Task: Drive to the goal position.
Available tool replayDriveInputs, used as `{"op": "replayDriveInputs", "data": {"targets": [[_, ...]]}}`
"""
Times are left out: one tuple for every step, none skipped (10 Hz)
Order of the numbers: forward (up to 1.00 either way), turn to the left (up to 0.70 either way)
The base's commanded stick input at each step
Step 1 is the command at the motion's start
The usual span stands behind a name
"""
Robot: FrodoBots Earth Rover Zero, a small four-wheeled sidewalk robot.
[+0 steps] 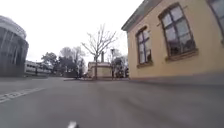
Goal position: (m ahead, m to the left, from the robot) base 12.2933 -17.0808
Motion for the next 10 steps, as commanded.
{"op": "replayDriveInputs", "data": {"targets": [[1.0,0.0],[1.0,0.0],[1.0,0.0],[1.0,0.0],[1.0,0.0],[1.0,0.0],[1.0,0.0],[1.0,0.0],[1.0,0.0],[1.0,0.0]]}}
